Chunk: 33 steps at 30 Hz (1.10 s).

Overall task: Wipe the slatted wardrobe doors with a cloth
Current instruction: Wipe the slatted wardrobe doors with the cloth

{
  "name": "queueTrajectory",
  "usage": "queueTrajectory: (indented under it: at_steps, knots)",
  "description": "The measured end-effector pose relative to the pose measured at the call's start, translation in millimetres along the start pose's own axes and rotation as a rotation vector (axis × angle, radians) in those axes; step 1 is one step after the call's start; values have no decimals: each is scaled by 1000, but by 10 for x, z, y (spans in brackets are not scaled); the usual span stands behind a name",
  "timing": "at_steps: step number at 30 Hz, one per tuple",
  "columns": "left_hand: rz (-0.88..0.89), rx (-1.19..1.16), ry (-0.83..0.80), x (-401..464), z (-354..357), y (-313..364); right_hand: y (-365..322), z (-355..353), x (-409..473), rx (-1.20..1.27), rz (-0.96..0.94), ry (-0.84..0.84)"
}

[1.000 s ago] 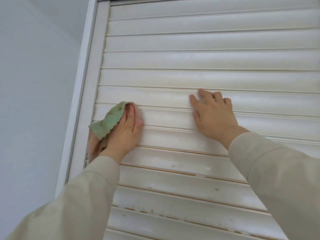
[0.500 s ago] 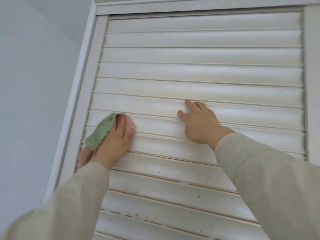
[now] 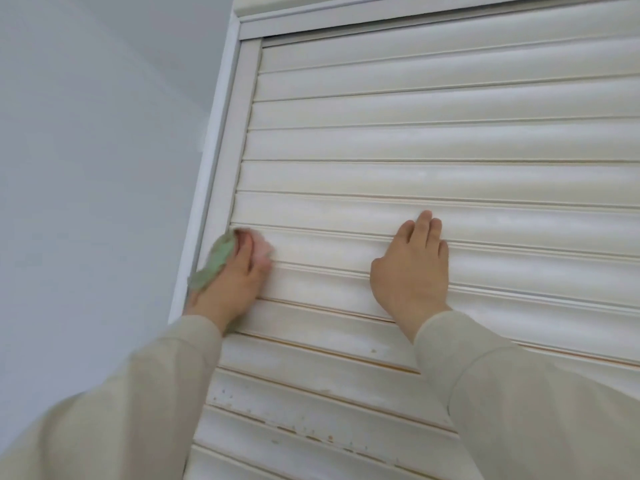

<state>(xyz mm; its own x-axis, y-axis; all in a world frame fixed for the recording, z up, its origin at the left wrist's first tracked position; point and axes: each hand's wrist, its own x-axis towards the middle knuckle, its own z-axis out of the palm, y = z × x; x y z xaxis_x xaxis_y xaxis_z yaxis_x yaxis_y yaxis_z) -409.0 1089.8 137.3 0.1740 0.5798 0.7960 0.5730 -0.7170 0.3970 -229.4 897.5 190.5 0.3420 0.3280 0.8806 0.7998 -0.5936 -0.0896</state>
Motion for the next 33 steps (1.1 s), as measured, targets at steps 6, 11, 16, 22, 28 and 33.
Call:
queueTrajectory:
  at_steps: [6,11,16,22,28,33]
  knots:
    - [99,47,-24,-20,110,468,-142,26,7,12,40,-27]
    - [461,156,-136,-286,286,799,38,12,6,20,-67,-5]
    - [74,-159,-90,16,102,556,577,-69,-53,-88,-253,-37]
    - [-17,-21,-72,-94,195,814,1242,-269,-89,-88,-76,-35]
    - [478,157,-231,-672,491,1910,1265,-413,-41,-36,-161,-205]
    - [435,164,-224,-456,463,1947,1740,-581,-90,-114,-143,-180]
